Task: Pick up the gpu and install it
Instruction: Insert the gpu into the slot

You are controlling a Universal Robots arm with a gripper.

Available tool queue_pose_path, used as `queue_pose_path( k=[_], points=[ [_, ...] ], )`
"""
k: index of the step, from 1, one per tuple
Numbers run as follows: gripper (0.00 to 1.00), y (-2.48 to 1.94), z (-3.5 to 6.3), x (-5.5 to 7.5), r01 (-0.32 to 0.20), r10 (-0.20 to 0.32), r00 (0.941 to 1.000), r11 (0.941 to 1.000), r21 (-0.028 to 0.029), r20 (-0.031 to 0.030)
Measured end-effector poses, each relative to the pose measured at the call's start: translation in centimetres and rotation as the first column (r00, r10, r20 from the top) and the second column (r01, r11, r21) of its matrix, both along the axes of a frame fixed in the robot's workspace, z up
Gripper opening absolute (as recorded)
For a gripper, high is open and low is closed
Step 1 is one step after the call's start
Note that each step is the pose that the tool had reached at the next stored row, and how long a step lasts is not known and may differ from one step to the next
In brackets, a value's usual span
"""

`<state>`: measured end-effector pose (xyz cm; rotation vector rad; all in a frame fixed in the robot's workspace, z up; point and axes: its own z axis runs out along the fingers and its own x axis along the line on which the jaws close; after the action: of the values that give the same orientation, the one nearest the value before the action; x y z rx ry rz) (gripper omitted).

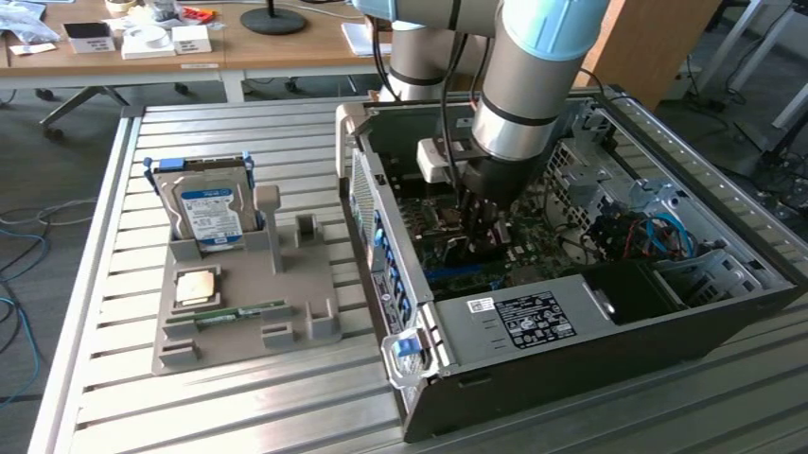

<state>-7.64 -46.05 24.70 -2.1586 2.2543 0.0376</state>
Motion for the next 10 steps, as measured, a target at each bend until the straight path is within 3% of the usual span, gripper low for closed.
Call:
queue_pose_path(
  k=[10],
  points=[
    [0.27,0.00,-0.20,-0.02,0.002,-0.002,1.0000,1.0000,-0.0047,-0.0001]
  ],
)
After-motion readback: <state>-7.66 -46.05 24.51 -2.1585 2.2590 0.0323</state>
